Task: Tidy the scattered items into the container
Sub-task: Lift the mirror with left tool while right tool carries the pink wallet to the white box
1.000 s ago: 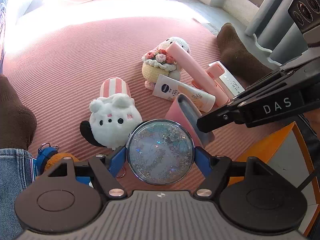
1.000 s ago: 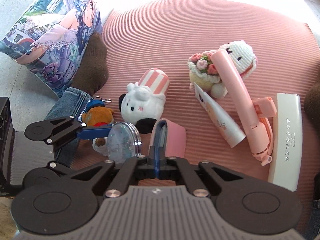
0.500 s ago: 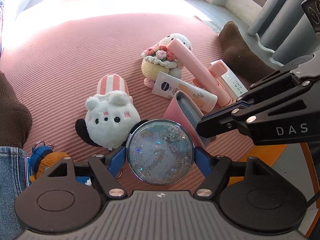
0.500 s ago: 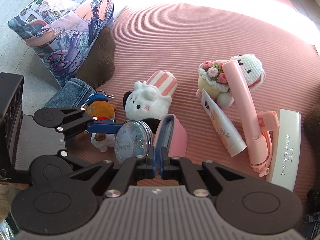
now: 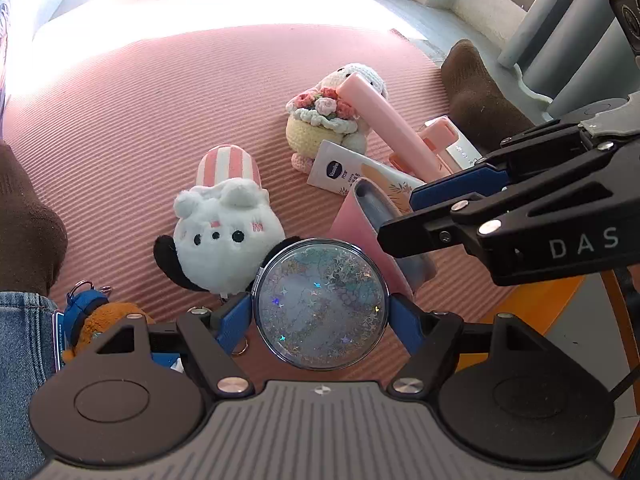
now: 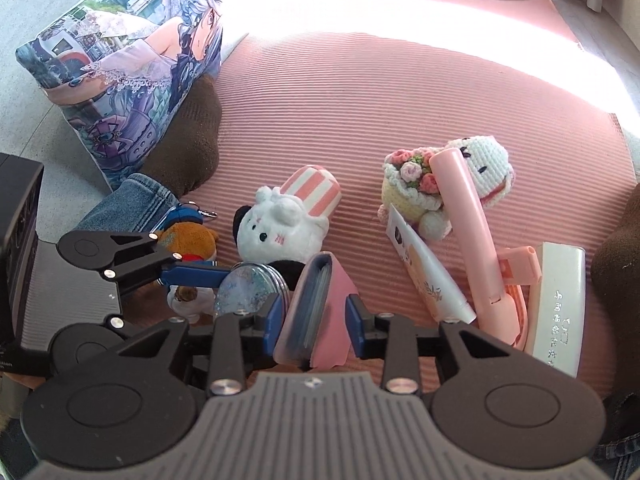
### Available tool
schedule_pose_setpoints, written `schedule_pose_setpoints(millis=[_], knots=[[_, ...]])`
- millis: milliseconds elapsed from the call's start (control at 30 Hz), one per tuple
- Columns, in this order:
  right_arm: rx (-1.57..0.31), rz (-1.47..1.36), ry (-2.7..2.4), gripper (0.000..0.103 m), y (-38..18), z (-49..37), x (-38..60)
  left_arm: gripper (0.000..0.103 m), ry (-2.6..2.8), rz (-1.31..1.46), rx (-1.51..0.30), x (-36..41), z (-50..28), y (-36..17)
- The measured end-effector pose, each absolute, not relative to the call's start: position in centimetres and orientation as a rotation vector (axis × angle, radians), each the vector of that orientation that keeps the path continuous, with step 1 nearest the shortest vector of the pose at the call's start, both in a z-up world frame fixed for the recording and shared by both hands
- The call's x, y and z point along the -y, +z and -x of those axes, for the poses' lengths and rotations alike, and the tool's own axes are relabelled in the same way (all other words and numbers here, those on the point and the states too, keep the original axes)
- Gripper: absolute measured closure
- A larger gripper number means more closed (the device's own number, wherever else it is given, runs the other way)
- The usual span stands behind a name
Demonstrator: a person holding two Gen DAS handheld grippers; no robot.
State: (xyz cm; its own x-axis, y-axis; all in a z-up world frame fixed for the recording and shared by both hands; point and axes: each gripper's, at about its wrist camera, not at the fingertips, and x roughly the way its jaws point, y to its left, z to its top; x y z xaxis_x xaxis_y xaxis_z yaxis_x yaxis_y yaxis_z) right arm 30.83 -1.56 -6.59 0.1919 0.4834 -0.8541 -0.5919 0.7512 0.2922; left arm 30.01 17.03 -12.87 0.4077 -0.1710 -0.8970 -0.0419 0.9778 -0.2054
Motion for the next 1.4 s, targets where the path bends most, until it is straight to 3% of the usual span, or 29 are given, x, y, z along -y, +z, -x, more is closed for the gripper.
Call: schedule_pose_setpoints(millis=[300,567,1200,1400], knots=[[-1.197,0.115,0.710,0.068,-8.4,-31.4,0.4,0.016,-0.057,0.206,-1.154,-18.0,-29.4,-12.5],[-1.179,0.120,0.689,0.085,-8.0,-31.0,0.8,0.016,-0.029,0.205,-1.131,-18.4,-28.1,-11.0],[-0.906,-0.093,0.705,0.085,3.5,-20.2,8.8,0.016,0.004,0.144,-1.003,-14.0,-20.3,-3.9],[-0.893,-0.114,0.702,0.085,4.5,-15.9,11.3,0.016,0.018,0.125,-1.035,-11.9,-17.3,-3.4]])
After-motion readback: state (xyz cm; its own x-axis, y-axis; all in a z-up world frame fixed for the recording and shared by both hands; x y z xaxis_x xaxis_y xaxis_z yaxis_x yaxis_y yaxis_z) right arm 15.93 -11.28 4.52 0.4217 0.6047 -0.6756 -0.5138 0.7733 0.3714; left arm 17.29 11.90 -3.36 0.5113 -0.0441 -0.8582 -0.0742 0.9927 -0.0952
